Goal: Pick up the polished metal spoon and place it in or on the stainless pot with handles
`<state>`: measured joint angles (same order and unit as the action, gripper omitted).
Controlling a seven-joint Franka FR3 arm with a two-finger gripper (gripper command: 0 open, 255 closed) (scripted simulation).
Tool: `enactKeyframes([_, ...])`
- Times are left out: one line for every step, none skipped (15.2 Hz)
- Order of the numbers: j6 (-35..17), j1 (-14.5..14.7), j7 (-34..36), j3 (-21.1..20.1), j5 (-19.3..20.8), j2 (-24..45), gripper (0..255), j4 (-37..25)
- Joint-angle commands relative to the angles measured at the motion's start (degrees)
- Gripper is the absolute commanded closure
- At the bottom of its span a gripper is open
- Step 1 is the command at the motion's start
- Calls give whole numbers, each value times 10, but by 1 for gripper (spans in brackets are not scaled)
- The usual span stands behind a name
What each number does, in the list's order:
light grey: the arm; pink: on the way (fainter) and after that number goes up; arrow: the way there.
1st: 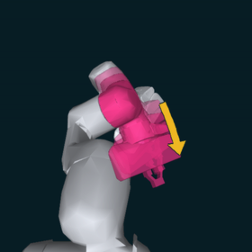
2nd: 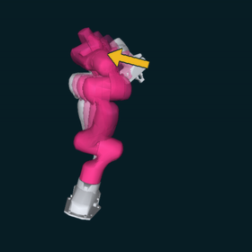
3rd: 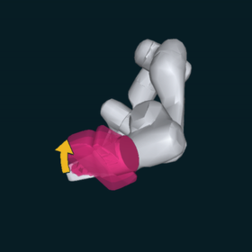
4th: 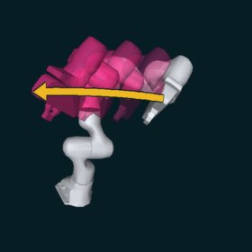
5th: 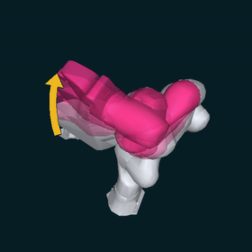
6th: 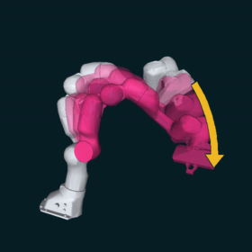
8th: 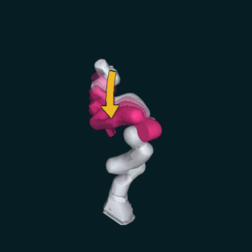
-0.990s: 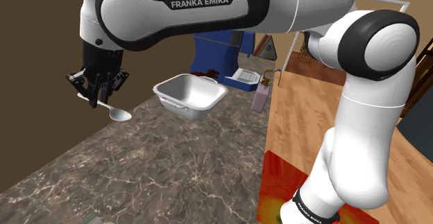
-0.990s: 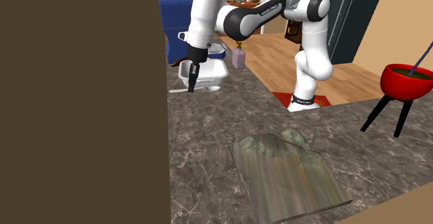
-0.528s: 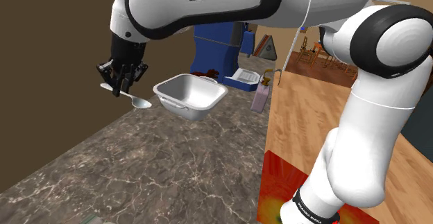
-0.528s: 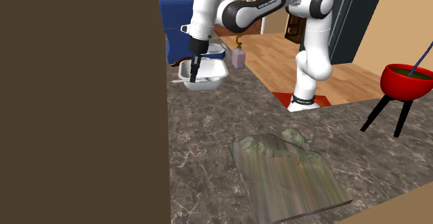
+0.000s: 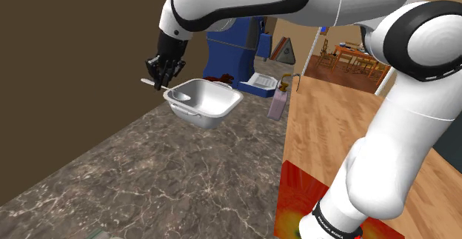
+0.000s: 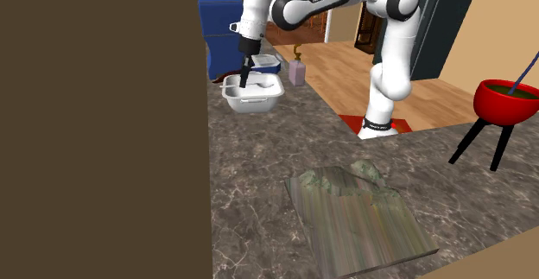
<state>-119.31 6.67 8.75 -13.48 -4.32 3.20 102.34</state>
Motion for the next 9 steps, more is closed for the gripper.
enactKeyframes([1, -14, -31, 12, -11, -11, 255, 12])
enactKeyframes([2, -21, -46, 18, -15, -14, 255, 15])
enactKeyframes([4, -28, -61, 25, -20, -17, 255, 18])
enactKeyframes([6, -35, -75, 31, -24, -20, 255, 20])
enactKeyframes([8, -42, -90, 37, -28, -22, 255, 21])
enactKeyframes([11, -49, -104, 44, -31, -23, 255, 21])
enactKeyframes([14, -56, -119, 50, -35, -24, 255, 21])
enactKeyframes([16, -63, -133, 57, -38, -24, 255, 20])
enactKeyframes([19, -69, -147, 63, -41, -24, 255, 19])
